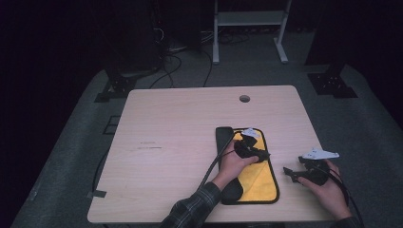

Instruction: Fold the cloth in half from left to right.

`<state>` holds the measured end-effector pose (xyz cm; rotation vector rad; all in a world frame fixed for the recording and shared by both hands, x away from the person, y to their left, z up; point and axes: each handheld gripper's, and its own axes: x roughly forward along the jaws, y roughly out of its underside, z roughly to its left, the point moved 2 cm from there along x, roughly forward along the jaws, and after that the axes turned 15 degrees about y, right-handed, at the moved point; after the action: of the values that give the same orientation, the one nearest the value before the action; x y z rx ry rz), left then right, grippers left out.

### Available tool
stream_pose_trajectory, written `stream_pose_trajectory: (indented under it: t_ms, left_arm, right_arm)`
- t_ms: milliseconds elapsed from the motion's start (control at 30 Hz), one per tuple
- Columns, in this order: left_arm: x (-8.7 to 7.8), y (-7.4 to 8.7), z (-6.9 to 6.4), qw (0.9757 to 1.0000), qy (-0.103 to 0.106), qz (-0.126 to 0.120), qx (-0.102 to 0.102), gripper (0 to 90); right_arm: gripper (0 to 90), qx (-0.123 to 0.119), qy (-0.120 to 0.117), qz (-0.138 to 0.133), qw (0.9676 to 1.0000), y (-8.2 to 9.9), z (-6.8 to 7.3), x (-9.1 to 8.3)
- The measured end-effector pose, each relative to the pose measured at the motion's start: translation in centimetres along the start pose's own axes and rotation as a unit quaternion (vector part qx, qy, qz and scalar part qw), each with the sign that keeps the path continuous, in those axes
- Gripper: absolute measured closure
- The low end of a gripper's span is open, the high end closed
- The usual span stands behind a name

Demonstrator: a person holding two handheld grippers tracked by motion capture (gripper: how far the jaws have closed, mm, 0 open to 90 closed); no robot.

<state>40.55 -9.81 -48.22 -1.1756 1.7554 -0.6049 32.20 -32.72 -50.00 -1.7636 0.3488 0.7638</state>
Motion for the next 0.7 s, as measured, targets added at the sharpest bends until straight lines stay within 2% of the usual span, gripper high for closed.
stream_pose_trajectory:
  t_ms: [100, 300, 467, 700]
  left_arm:
    - [-1.5, -0.7, -0.8, 0.9998, -0.006, -0.009, 0.015, 67.6]
    - [-6.2, -1.1, -2.1, 0.9986, -0.034, -0.023, 0.034, 57.3]
    - [-9.5, 0.6, -2.1, 0.9967, -0.074, -0.02, 0.027, 52.6]
    - [-12.0, 3.7, -1.6, 0.9934, -0.113, -0.009, 0.011, 48.3]
  right_arm:
    - [18.3, 0.0, 0.0, 0.0, 1.0, 0.0, 0.0, 0.0]
    - [18.3, -0.001, 0.0, -0.001, 1.0, 0.0, 0.0, 0.0]
    - [18.2, 0.0, 0.0, 0.0, 1.0, 0.0, 0.0, 0.0]
    - [18.2, 0.0, 0.0, 0.0, 1.0, 0.0, 0.0, 0.0]
